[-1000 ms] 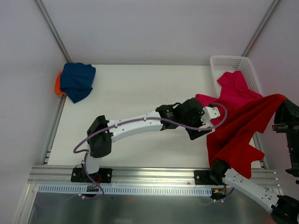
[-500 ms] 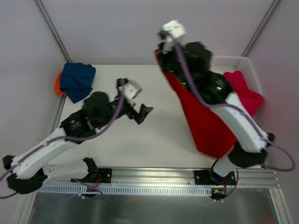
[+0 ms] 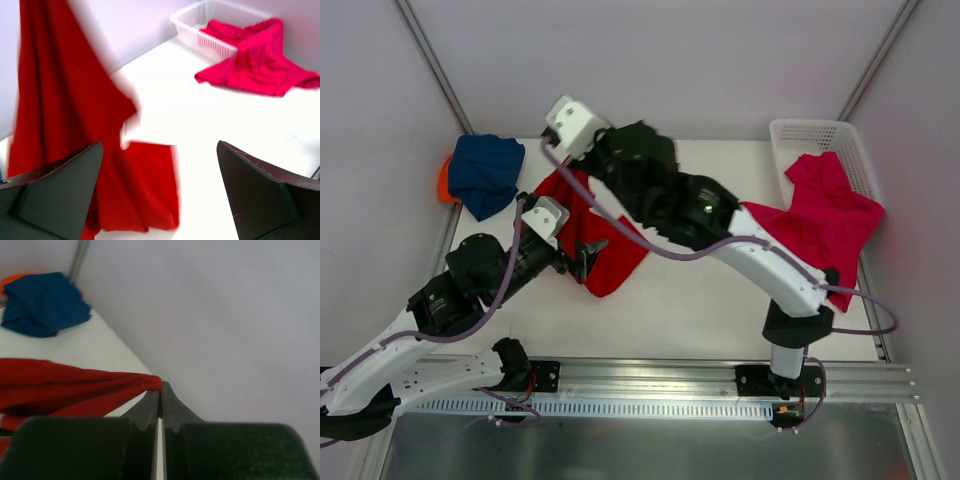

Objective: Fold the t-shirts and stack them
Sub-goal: Flatten out the tshirt

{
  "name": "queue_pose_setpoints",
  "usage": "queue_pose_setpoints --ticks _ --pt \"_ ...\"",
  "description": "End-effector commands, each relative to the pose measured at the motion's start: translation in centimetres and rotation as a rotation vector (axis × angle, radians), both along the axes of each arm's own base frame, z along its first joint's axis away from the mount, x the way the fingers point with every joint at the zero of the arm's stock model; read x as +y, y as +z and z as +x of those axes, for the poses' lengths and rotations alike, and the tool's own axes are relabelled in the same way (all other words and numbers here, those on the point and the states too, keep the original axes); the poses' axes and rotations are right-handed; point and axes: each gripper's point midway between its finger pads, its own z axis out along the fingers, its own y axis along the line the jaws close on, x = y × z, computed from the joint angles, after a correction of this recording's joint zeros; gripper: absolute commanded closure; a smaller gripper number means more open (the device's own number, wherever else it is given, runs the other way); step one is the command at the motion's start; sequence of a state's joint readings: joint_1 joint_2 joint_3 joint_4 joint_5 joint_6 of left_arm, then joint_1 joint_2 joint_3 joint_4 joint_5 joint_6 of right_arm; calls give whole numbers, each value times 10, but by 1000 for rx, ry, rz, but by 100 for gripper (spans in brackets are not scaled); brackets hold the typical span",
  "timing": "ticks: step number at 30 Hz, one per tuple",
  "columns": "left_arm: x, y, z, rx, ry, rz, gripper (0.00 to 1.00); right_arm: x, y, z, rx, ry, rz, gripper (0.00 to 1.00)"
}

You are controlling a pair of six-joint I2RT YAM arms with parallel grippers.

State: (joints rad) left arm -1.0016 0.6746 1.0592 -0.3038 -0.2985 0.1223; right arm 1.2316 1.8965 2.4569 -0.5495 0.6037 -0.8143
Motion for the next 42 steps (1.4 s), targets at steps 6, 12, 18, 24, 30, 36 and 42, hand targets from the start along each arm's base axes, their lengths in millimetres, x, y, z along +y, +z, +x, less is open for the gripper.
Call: queue_pose_setpoints --ticks 6,12,18,24,30,36,42 --pt "-26 -15 2 40 -66 29 1 -289 134 -5 -238 -547 290 100" --pt "-44 -15 -9 53 -174 28 1 -349 99 -9 -219 -669 285 100" --pt "-69 -32 -21 118 -301 52 1 -337 13 -1 -84 -675 192 100" --pt "-81 -50 -16 152 -315 102 1 -276 -50 0 102 -409 214 100" --pt "-70 -46 -5 104 -231 78 1 -161 12 -74 66 239 181 100" --pt "-45 -34 -5 19 -158 -20 1 -145 182 -144 -223 572 550 100" --pt "-42 -33 -10 12 -172 -35 1 -154 262 -152 -580 498 588 99"
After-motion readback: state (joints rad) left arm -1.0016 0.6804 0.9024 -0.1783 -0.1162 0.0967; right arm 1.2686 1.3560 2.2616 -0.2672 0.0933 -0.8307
